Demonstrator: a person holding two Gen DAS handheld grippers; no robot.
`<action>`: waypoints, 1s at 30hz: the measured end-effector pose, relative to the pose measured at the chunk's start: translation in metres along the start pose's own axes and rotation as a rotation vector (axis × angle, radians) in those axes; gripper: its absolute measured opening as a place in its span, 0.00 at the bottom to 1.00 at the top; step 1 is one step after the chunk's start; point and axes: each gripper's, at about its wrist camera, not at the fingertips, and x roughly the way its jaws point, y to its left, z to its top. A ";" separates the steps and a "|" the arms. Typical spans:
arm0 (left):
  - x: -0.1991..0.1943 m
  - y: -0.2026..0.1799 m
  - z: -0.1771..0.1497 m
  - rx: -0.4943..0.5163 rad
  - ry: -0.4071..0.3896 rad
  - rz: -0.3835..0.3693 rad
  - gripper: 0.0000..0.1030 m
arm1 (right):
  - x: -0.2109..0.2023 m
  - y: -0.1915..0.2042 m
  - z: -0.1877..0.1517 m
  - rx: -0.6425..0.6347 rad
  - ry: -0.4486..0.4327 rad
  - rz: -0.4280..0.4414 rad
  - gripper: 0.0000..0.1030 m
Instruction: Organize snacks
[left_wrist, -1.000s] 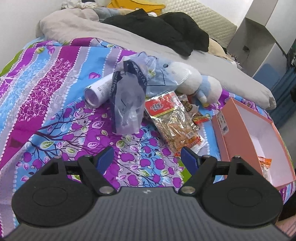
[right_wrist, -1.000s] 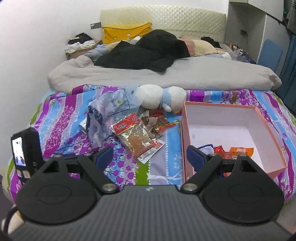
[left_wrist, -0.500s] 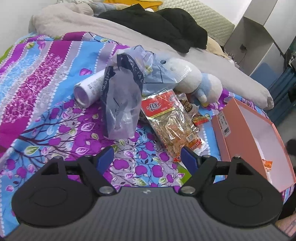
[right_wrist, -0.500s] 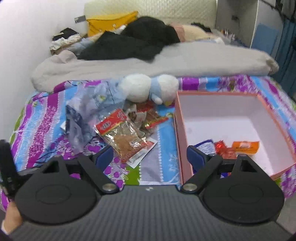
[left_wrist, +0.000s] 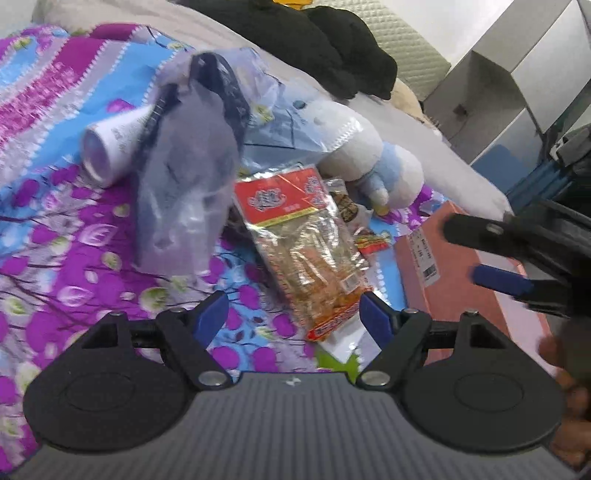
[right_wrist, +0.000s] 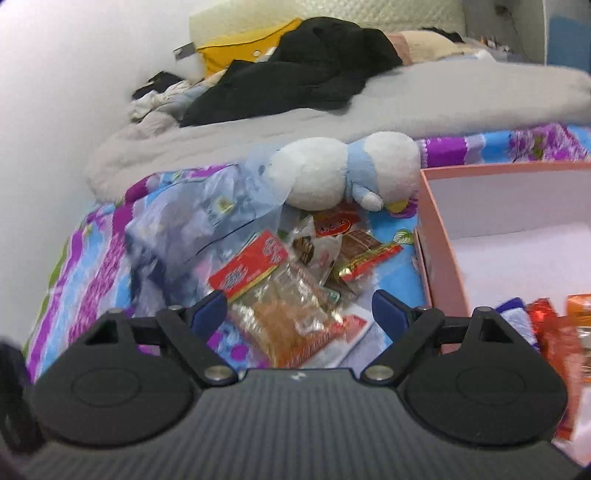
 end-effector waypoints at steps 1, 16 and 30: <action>0.004 0.000 0.000 -0.007 0.002 -0.015 0.79 | 0.009 -0.004 0.003 0.013 0.007 0.003 0.78; 0.081 0.005 0.006 -0.086 0.049 -0.046 0.66 | 0.112 -0.022 0.027 0.035 0.053 -0.059 0.75; 0.079 0.017 0.002 -0.130 0.028 -0.095 0.32 | 0.132 -0.010 0.022 0.007 0.037 -0.077 0.46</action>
